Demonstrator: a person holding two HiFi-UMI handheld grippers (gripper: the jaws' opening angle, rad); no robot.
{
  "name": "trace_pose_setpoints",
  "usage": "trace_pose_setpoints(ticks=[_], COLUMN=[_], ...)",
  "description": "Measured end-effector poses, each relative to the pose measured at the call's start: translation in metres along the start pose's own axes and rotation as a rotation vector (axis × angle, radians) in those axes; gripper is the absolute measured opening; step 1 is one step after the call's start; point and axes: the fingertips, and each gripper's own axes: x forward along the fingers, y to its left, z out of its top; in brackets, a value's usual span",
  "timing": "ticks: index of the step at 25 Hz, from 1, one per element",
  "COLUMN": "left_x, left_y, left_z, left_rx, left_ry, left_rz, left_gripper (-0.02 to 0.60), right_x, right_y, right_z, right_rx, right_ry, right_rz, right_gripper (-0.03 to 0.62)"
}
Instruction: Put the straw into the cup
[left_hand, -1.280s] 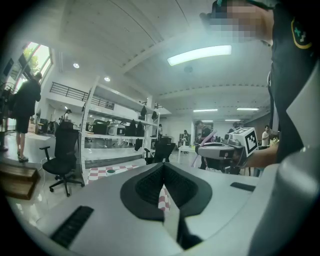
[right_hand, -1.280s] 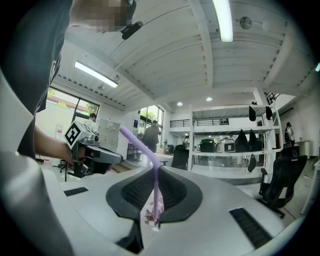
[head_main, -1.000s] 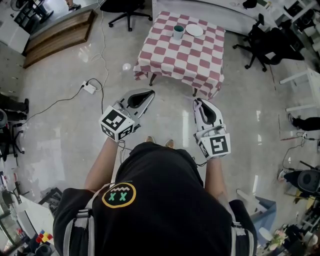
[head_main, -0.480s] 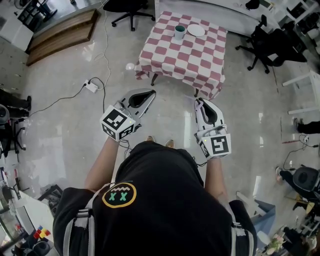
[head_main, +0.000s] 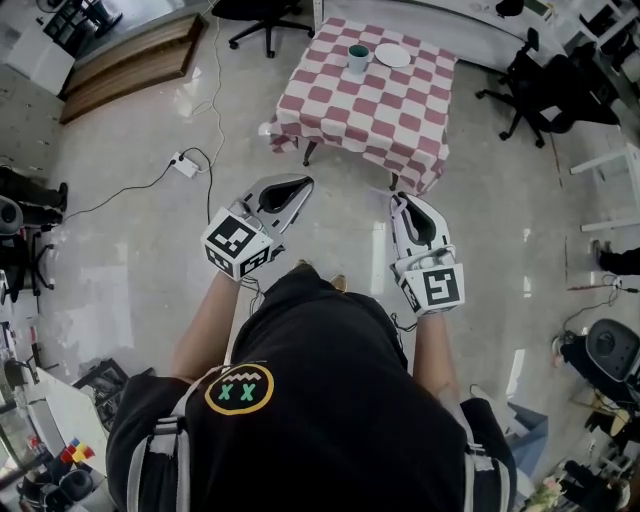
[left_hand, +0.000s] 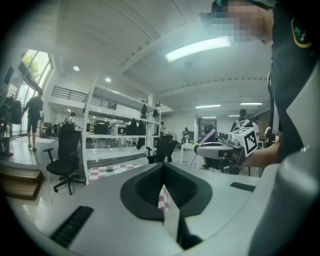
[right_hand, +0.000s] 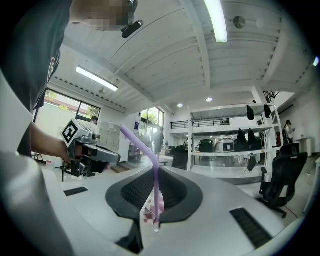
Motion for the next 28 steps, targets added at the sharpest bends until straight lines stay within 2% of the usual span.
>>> trace_pose_setpoints(ticks=[7, 14, 21, 28], left_x=[0.008, 0.025, 0.056, 0.101], left_y=[-0.010, 0.002, 0.040, 0.101], left_z=[-0.003, -0.007, -0.012, -0.007], left_rx=[0.009, 0.015, 0.012, -0.003], left_ry=[0.006, 0.003, -0.016, -0.026], left_rz=[-0.011, -0.019, -0.023, -0.023], left_gripper=[0.017, 0.017, 0.017, 0.017], right_x=[-0.005, 0.009, 0.047, 0.106], right_y=[-0.002, -0.015, -0.041, -0.082], right_z=[-0.004, -0.011, -0.022, -0.025], right_rx=[0.004, 0.000, -0.014, -0.016], right_ry=[-0.014, -0.019, -0.010, 0.006], right_rz=[0.008, 0.001, -0.007, -0.011], right_gripper=[0.054, 0.054, 0.054, 0.055])
